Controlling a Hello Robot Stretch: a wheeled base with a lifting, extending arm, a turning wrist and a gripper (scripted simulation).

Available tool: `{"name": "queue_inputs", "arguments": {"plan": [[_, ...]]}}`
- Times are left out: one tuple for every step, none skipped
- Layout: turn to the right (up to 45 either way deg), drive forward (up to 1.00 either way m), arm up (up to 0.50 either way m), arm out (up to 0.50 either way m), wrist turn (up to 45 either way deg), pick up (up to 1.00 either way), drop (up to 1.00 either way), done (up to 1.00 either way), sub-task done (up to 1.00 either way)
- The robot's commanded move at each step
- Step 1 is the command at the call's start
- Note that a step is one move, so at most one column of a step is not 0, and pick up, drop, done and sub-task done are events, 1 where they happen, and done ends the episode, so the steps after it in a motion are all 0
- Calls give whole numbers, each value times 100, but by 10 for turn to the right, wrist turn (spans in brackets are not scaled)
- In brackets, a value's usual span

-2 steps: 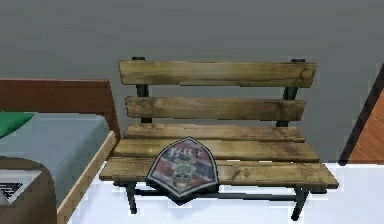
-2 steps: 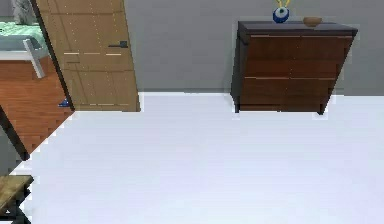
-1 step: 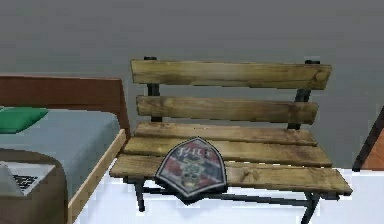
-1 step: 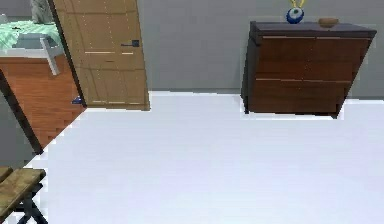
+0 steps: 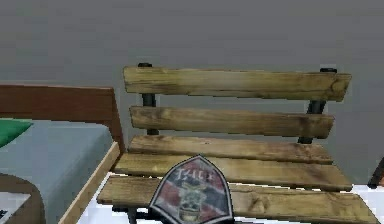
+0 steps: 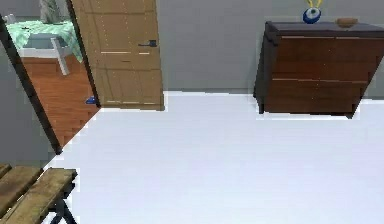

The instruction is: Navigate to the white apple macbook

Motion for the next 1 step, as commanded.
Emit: {"name": "queue_inputs", "arguments": {"plan": [[-450, 0, 0, 0, 0, 0, 0, 0, 0]]}}
